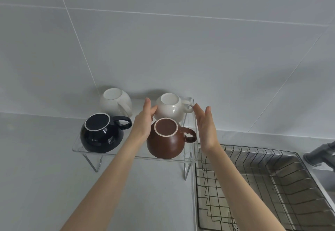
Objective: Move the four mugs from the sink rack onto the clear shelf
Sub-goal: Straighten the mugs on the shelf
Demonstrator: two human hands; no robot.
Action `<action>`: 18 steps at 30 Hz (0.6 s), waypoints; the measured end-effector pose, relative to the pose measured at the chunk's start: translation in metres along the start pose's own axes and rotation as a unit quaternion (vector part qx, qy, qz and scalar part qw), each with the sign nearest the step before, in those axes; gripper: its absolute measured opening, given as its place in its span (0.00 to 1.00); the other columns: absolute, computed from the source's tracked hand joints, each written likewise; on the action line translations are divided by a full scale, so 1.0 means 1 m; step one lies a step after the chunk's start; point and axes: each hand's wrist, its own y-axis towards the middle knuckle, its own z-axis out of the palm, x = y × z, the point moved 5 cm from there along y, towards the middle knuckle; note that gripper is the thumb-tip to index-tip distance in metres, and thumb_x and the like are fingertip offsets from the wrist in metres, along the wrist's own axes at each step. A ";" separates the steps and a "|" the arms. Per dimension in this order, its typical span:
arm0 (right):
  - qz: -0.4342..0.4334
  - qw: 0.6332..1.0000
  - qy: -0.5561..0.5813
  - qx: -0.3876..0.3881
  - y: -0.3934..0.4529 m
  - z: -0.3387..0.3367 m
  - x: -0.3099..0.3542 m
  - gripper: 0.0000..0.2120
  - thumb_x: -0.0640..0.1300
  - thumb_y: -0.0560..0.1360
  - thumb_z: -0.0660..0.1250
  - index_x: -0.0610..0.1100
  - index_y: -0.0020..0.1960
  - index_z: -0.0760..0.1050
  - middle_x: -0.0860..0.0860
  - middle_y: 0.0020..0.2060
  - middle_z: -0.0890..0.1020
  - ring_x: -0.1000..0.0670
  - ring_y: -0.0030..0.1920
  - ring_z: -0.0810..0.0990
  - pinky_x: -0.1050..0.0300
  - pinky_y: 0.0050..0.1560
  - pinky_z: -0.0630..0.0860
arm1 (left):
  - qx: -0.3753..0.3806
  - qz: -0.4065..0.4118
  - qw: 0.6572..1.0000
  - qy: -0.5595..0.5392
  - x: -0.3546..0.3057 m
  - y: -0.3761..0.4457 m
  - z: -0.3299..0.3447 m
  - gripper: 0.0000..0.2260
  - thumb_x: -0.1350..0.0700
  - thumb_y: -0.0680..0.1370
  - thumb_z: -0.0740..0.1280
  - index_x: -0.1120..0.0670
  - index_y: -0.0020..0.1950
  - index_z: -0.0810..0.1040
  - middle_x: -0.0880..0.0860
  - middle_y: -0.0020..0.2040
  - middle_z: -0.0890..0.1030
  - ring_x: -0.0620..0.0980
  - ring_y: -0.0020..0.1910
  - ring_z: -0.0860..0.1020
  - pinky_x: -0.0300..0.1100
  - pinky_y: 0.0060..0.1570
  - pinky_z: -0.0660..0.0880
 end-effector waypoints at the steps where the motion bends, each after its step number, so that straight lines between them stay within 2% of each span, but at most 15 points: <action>1: 0.001 1.000 -0.001 0.000 -0.001 0.000 0.000 0.26 0.56 0.79 0.38 0.49 0.72 0.59 0.55 0.74 0.60 0.57 0.74 0.53 0.59 0.72 0.46 | 0.001 -0.001 1.000 0.002 0.000 0.000 0.000 0.29 0.38 0.76 0.42 0.51 0.68 0.68 0.52 0.71 0.68 0.54 0.70 0.65 0.45 0.69 0.58; 6: -0.001 0.996 -0.081 -0.040 -0.002 0.005 0.013 0.26 0.57 0.79 0.43 0.48 0.72 0.61 0.53 0.73 0.62 0.56 0.72 0.57 0.62 0.67 0.50 | 0.024 0.016 0.999 0.032 -0.014 0.004 -0.008 0.29 0.39 0.77 0.43 0.55 0.67 0.68 0.55 0.70 0.70 0.51 0.69 0.67 0.45 0.71 0.58; 9: -0.046 0.987 -0.145 -0.049 -0.002 0.024 0.037 0.26 0.56 0.79 0.47 0.47 0.74 0.56 0.53 0.75 0.58 0.56 0.74 0.54 0.57 0.75 0.49 | -0.017 0.052 0.997 0.057 -0.042 0.019 -0.043 0.30 0.39 0.77 0.44 0.57 0.66 0.70 0.57 0.69 0.71 0.51 0.68 0.69 0.51 0.72 0.58; 11: -0.050 0.993 -0.102 -0.007 -0.003 0.050 0.050 0.27 0.58 0.78 0.48 0.48 0.73 0.56 0.55 0.74 0.60 0.56 0.74 0.55 0.54 0.76 0.49 | -0.053 0.075 0.993 0.078 -0.063 0.032 -0.076 0.29 0.41 0.78 0.44 0.58 0.66 0.70 0.56 0.68 0.72 0.50 0.67 0.69 0.49 0.72 0.58; 15: 0.066 0.989 0.052 0.124 -0.005 0.119 0.051 0.30 0.60 0.78 0.44 0.44 0.74 0.53 0.49 0.75 0.58 0.51 0.75 0.56 0.53 0.76 0.49 | -0.072 0.049 0.989 0.119 -0.076 0.049 -0.126 0.31 0.41 0.78 0.42 0.60 0.66 0.69 0.58 0.71 0.68 0.50 0.71 0.64 0.49 0.74 0.53; 16: 0.087 0.984 0.060 0.141 -0.005 0.133 0.046 0.30 0.60 0.78 0.43 0.43 0.74 0.54 0.48 0.74 0.60 0.50 0.74 0.58 0.53 0.75 0.51 | -0.074 0.033 0.989 0.126 -0.073 0.048 -0.132 0.31 0.41 0.78 0.41 0.60 0.66 0.68 0.58 0.71 0.67 0.51 0.71 0.63 0.49 0.74 0.53; 17: 0.103 0.981 0.061 0.153 -0.004 0.144 0.039 0.29 0.60 0.77 0.43 0.43 0.71 0.61 0.48 0.70 0.67 0.51 0.70 0.65 0.55 0.72 0.58 | -0.075 0.021 0.988 0.133 -0.068 0.047 -0.137 0.31 0.42 0.78 0.41 0.61 0.67 0.68 0.59 0.71 0.67 0.51 0.72 0.63 0.47 0.74 0.53; 18: 0.119 0.980 0.053 0.152 -0.004 0.152 0.032 0.27 0.60 0.77 0.44 0.45 0.60 0.71 0.50 0.58 0.78 0.54 0.59 0.73 0.60 0.62 0.66 | -0.071 0.013 0.988 0.134 -0.062 0.049 -0.139 0.30 0.43 0.79 0.40 0.62 0.67 0.67 0.58 0.72 0.66 0.51 0.71 0.63 0.43 0.72 0.55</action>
